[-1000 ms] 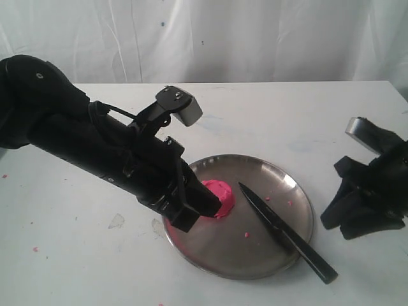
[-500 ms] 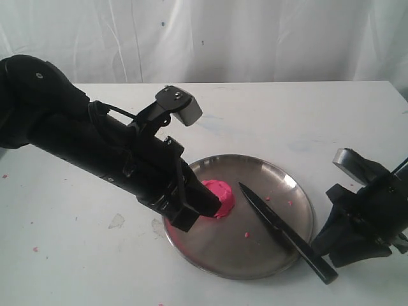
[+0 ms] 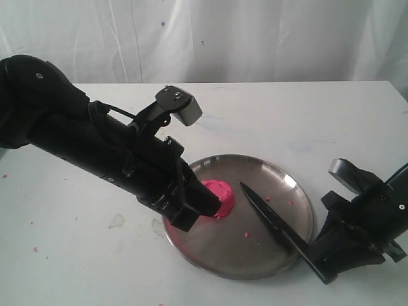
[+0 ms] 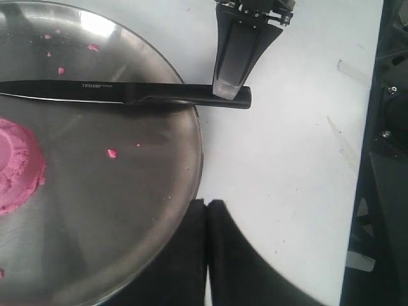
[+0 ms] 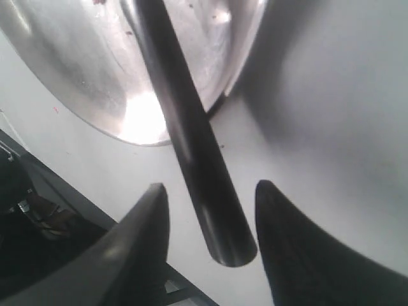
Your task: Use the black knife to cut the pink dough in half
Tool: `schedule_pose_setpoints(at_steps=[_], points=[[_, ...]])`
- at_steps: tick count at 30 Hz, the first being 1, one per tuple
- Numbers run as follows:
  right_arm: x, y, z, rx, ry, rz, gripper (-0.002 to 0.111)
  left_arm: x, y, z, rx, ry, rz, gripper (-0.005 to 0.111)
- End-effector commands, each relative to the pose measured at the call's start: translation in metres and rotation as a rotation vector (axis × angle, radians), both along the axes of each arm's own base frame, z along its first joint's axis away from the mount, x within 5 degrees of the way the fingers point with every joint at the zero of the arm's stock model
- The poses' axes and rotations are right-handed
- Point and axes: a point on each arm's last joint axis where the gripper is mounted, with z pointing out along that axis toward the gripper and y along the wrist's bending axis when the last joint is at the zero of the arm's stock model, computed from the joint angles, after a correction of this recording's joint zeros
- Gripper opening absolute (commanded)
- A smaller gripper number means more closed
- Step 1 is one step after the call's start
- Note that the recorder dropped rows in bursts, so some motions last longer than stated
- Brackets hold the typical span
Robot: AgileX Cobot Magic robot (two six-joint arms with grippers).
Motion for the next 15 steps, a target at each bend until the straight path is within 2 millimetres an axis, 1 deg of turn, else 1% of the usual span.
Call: schedule_pose_setpoints(at_steps=[1, 5, 15], points=[[-0.0003, -0.0006, -0.005, 0.012, 0.01, 0.001, 0.041, -0.0017, -0.0013, 0.0028, -0.012, 0.003, -0.013, 0.0], [-0.0004, -0.0006, -0.0078, 0.014, 0.021, 0.001, 0.041, -0.0017, -0.0013, 0.0028, -0.012, 0.003, -0.013, 0.0], [0.0002, 0.0006, -0.0074, 0.02, 0.019, -0.005, 0.041, -0.0015, -0.0012, 0.0029, -0.012, 0.002, -0.011, 0.0]])
